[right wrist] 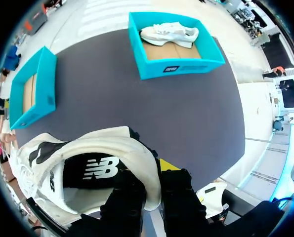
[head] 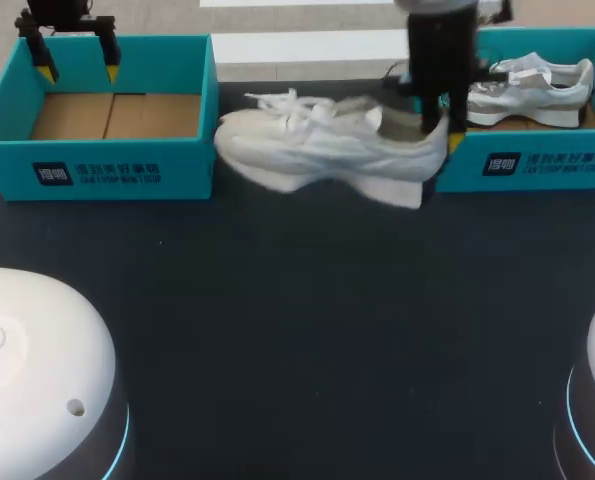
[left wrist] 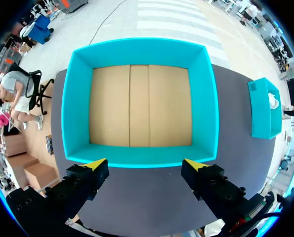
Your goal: Take the shoe out of the shoebox, open the shoe tongue, remove and reinsert the insole, then place the shoe into the shoebox
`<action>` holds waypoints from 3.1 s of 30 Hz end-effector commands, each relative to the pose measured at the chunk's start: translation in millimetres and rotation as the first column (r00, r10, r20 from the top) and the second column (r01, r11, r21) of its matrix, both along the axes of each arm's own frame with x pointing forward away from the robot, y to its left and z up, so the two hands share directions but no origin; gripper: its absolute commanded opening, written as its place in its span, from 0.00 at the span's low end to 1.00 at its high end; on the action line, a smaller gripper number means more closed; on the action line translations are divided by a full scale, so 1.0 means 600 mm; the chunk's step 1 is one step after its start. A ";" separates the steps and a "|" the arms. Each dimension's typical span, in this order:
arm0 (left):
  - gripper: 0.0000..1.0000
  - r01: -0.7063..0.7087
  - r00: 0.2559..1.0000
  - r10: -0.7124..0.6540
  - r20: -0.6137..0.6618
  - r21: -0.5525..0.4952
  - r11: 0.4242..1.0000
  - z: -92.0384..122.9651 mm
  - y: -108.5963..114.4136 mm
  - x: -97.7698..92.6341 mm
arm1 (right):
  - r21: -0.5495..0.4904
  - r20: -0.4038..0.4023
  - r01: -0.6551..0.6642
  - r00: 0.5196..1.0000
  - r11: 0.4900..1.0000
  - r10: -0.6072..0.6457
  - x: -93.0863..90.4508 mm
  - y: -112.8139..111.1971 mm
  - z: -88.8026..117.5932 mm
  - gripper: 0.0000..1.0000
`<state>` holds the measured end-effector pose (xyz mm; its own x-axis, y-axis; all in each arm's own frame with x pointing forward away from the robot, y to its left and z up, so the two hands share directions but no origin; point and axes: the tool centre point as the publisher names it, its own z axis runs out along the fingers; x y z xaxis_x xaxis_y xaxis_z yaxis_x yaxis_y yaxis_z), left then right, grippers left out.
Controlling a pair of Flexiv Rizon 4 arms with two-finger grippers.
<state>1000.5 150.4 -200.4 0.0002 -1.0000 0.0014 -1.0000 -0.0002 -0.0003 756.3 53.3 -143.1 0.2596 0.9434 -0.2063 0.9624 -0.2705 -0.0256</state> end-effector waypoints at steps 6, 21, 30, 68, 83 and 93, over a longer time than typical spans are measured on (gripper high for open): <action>1.00 0.000 1.000 0.000 0.000 0.001 1.000 0.000 -0.001 0.000 | -0.134 -0.104 -0.027 0.994 0.991 0.013 -0.024 0.034 -0.044 0.00; 1.00 0.000 1.000 0.000 0.000 0.001 1.000 0.000 -0.001 0.000 | -0.134 -0.104 -0.027 0.994 0.991 0.013 -0.024 0.034 -0.044 0.00; 1.00 0.000 1.000 0.000 0.000 0.001 1.000 0.000 -0.001 0.000 | -0.153 -0.080 -0.036 0.997 0.988 0.024 -0.036 0.060 -0.111 0.00; 1.00 0.000 1.000 0.000 0.000 0.001 1.000 0.000 -0.001 0.000 | -0.224 -0.025 -0.072 0.997 0.972 0.068 -0.071 0.067 -0.346 0.00; 1.00 0.000 1.000 0.000 0.000 0.001 1.000 0.000 -0.001 0.000 | -0.202 -0.010 -0.043 0.999 0.978 0.041 -0.078 0.060 -0.322 1.00; 1.00 0.000 1.000 0.000 0.000 0.001 1.000 0.000 -0.001 0.000 | -0.084 0.046 -0.185 0.981 0.979 0.189 -0.083 0.072 -0.228 1.00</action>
